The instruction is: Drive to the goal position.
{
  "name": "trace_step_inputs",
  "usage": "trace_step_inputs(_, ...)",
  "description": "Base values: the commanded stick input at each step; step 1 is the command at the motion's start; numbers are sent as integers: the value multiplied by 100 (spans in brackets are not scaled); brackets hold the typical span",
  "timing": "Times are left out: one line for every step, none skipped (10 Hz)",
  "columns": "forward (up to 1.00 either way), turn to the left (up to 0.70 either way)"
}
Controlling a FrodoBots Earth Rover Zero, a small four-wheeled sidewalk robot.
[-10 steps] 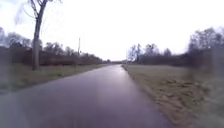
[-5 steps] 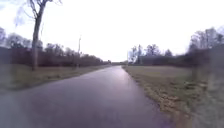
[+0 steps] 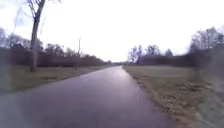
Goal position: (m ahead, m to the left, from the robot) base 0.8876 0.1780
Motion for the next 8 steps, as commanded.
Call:
trace_step_inputs(100, 0)
trace_step_inputs(100, 0)
trace_step_inputs(100, 0)
trace_step_inputs(100, 0)
trace_step_inputs(100, 0)
trace_step_inputs(100, 0)
trace_step_inputs(100, 0)
trace_step_inputs(100, 0)
